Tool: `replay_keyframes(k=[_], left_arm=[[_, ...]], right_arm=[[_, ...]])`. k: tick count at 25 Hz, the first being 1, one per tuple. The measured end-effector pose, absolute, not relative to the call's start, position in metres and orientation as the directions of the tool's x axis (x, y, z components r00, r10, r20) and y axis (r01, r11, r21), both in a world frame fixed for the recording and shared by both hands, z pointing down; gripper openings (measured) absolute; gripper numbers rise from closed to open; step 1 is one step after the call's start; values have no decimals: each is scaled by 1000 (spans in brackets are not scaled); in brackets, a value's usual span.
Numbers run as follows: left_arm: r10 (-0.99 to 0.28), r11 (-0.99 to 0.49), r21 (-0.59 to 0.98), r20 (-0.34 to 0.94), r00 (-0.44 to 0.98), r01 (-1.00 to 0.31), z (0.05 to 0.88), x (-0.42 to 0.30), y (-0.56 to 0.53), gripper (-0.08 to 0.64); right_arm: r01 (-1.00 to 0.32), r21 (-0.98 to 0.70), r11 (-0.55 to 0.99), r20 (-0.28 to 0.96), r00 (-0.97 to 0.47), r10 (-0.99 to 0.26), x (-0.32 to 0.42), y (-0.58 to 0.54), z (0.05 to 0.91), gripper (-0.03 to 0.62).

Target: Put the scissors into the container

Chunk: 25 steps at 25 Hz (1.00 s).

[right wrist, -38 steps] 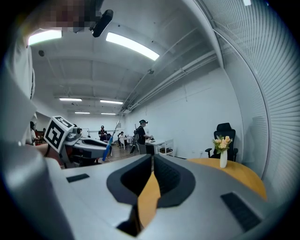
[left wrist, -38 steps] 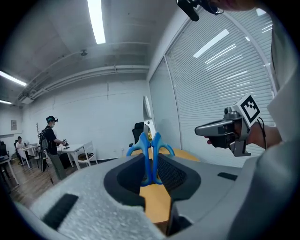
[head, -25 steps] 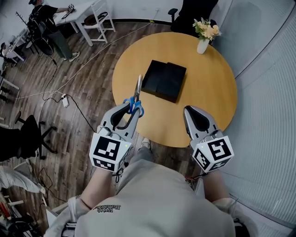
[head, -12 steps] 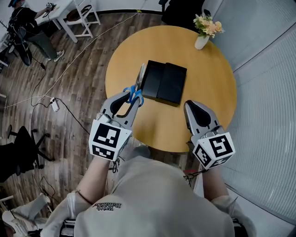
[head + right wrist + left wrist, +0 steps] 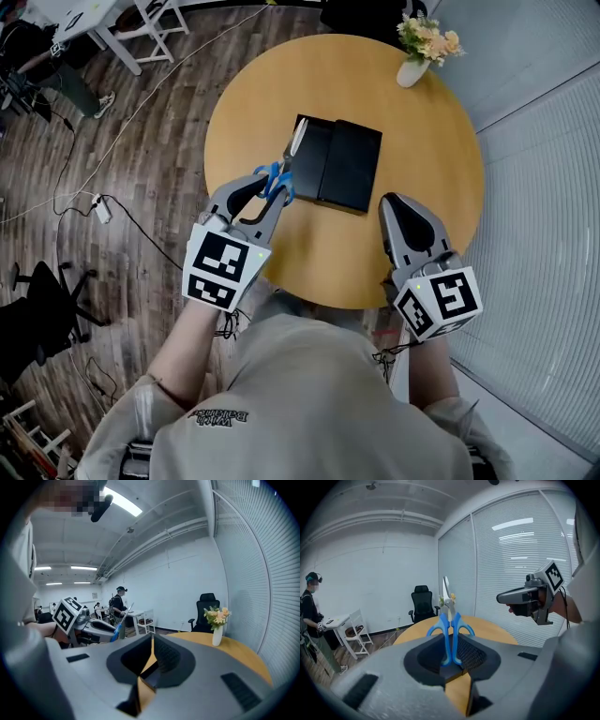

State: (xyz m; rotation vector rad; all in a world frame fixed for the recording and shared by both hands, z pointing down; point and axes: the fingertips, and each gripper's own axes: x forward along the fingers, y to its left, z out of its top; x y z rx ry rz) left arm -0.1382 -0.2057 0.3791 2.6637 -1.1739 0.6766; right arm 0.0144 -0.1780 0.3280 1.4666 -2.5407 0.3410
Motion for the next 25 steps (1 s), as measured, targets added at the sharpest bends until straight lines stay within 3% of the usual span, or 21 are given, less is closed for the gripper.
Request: replay_keyframes(k=[10, 25], left_arm=[[-679, -635, -98, 544, 493, -766, 413, -116, -250, 95], [-590, -613, 5, 662, 462, -790, 516, -93, -283, 95]], right_arm=[[-811, -186, 555, 283, -585, -760, 22, -203, 360, 37], [-750, -261, 608, 281, -662, -695, 34, -217, 381, 37]])
